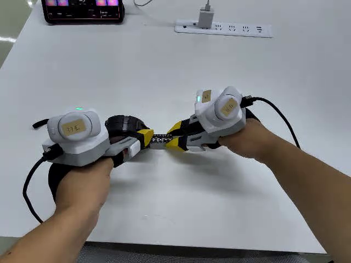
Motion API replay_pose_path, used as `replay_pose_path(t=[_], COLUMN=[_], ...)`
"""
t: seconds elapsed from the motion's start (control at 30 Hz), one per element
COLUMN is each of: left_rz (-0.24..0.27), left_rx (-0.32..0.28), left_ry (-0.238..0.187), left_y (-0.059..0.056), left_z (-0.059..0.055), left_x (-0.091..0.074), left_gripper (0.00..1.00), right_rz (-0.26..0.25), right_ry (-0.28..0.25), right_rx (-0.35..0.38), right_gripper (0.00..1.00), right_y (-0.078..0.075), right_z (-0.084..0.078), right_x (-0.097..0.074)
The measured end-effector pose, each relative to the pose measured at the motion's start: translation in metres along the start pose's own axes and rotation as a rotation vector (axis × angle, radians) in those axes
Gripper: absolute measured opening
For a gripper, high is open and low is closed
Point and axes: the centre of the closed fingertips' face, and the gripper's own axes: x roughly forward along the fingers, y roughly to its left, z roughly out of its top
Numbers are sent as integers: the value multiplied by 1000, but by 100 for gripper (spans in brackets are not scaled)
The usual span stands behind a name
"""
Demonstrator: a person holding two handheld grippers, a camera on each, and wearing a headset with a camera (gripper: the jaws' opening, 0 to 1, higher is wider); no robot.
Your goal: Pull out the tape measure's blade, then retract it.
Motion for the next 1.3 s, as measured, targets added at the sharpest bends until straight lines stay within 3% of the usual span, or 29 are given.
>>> replay_pose_path(t=[1.0,1.3], left_rz=[-1,0], left_rx=[1,3], left_ry=[1,0], left_y=[0,-1], left_z=[-1,-1], left_x=[0,-1], left_gripper=[59,59], right_rz=[25,26], right_ry=[-20,-17], right_rx=[-8,-9], right_gripper=[10,10], right_y=[2,1], right_z=[17,16], right_x=[25,25])
